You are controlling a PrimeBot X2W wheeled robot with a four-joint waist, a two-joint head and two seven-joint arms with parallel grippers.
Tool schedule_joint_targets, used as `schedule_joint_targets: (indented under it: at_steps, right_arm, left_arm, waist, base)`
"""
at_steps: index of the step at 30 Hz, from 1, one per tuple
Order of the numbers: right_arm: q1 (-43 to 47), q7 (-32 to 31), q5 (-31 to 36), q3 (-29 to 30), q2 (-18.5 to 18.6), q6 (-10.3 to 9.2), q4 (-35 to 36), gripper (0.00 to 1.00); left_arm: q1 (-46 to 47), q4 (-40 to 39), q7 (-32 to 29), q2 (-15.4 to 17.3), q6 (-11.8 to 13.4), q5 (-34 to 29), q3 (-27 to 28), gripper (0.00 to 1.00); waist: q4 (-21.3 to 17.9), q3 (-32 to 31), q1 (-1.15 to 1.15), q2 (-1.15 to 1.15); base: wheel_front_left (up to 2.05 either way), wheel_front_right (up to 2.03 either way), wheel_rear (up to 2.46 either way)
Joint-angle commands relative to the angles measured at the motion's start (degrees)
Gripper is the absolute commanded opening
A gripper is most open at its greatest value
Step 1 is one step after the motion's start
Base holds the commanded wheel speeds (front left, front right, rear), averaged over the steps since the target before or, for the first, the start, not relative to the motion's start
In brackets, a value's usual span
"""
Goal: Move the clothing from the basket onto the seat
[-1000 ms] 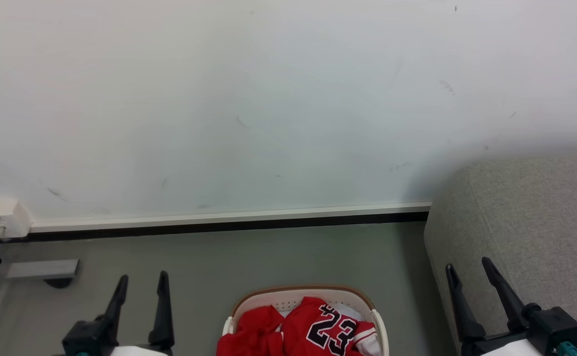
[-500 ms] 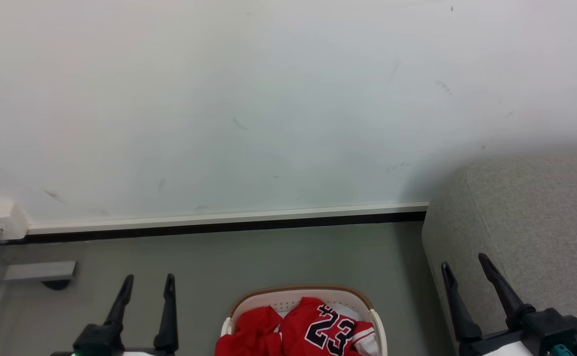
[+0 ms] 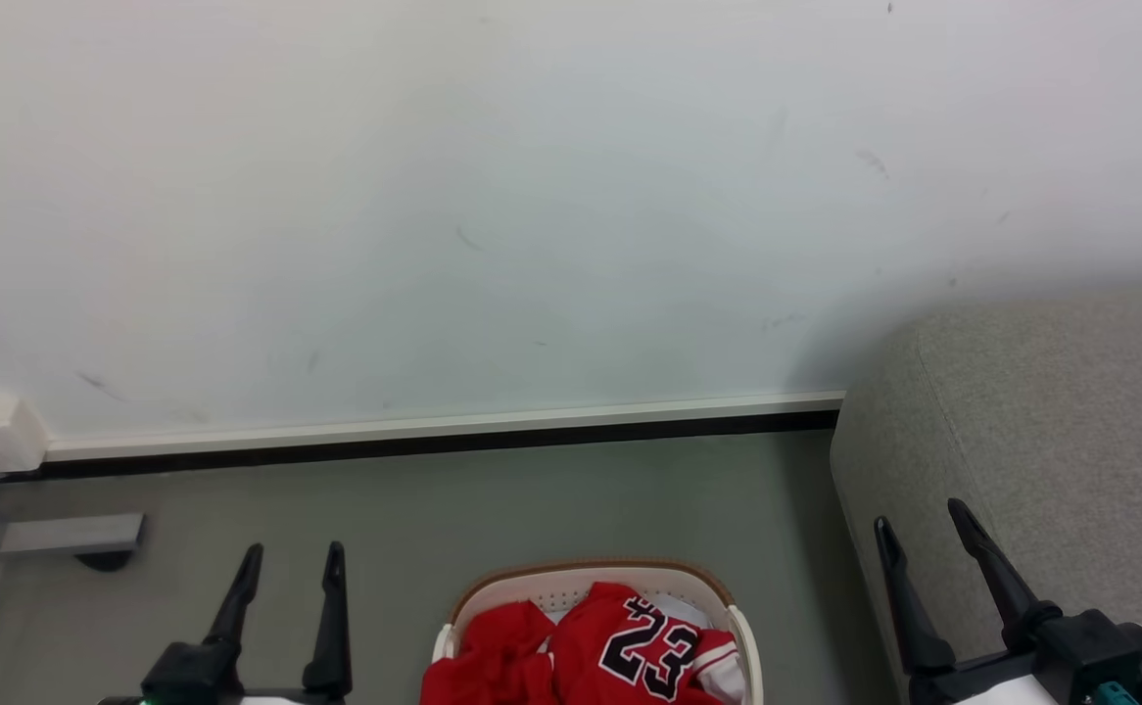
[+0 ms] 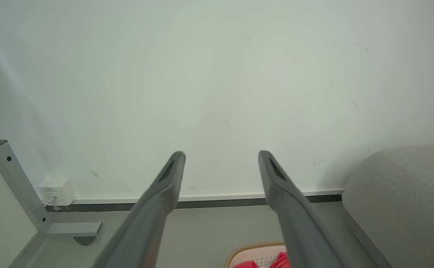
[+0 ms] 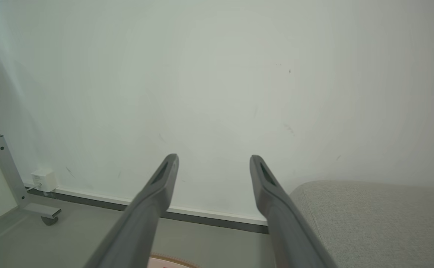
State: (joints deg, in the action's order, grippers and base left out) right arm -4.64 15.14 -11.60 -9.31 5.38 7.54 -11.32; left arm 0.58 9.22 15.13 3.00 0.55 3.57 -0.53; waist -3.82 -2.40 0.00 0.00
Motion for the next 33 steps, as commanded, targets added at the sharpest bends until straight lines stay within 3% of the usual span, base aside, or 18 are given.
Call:
schedule_joint_targets:
  at_steps: [1, 11, 22, 33]
  right_arm:
    - [-0.36, 0.01, -0.48, 0.07, -0.03, -0.10, 0.13, 1.00]
    - [-2.72, 0.01, -3.07, 1.42, 0.31, -0.11, 1.25, 1.00]
    - [-8.73, 0.00, -3.76, 4.02, -0.02, -0.11, 4.80, 1.00]
    - [-13.47, -0.01, -3.79, 6.57, -1.19, -0.10, 8.56, 1.00]
  left_arm:
    - [-0.30, -0.08, 0.04, 0.15, -0.01, -0.22, 0.25, 1.00]
    - [1.50, 0.87, 0.04, 0.02, -1.67, 1.56, -0.04, 1.00]
    - [11.54, 4.84, 0.04, 0.19, -5.04, 0.55, -1.53, 1.00]
    - [22.80, 18.53, -0.19, 3.37, -7.05, -0.63, -4.67, 1.00]
  waist:
    - [-0.15, 0.22, 0.00, 0.00]
    - [-2.21, 3.93, 0.00, 0.00]
    - [-5.68, 16.37, 0.00, 0.00]
    - [-9.30, 27.66, 0.00, 0.00]
  base:
    - [0.00, 0.00, 0.00]
    - [0.00, 0.00, 0.00]
    - [0.00, 0.00, 0.00]
    - [0.00, 0.00, 0.00]
